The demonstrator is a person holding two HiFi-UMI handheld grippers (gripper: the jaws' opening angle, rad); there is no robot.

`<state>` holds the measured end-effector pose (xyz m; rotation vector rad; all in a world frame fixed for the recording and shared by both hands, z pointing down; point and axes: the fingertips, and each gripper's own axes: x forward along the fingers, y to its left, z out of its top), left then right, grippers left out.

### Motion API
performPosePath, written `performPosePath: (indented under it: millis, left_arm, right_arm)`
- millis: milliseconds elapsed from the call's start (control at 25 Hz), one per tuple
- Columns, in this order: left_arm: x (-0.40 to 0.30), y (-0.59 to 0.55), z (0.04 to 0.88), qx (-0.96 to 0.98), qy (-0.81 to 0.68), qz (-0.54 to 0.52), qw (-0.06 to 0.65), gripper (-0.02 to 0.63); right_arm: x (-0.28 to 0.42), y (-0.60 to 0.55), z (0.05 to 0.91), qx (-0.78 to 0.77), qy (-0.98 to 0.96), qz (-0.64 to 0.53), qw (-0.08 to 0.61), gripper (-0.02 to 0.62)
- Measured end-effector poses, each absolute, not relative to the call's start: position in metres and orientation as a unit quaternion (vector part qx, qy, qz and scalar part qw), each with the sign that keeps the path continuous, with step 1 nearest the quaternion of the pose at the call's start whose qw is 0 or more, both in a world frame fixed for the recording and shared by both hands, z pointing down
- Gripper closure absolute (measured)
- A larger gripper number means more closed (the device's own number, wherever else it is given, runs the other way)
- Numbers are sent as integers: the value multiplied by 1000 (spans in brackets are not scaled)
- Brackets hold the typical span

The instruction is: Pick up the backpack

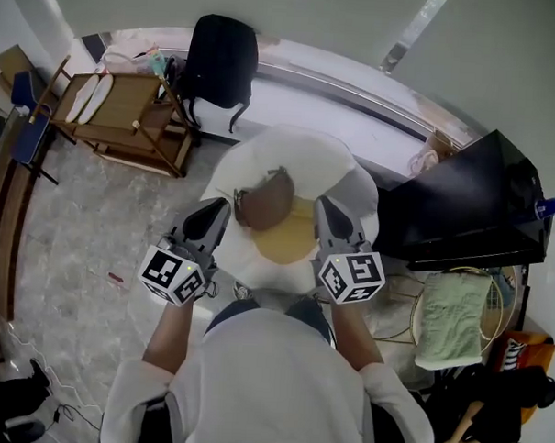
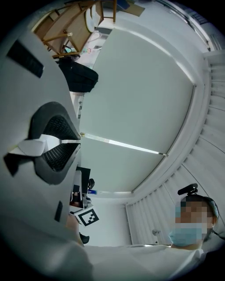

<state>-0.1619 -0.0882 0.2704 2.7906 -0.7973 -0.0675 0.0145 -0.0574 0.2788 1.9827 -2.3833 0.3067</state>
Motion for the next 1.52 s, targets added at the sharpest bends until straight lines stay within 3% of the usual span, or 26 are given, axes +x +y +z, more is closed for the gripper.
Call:
performPosePath:
  millis: [400, 1000, 1520]
  left_arm:
    - [-133, -108, 278, 955, -266, -30, 130, 557]
    - [-82, -107, 271, 911, -392, -51, 119, 557]
    - [-73, -109, 285, 906, -406, -24, 119, 557]
  right_arm:
    - [43, -72, 280, 642, -761, 93, 23, 565]
    - [103, -97, 279, 547, -832, 87, 37, 565]
    - [113, -105, 285, 539, -837, 83, 32, 565]
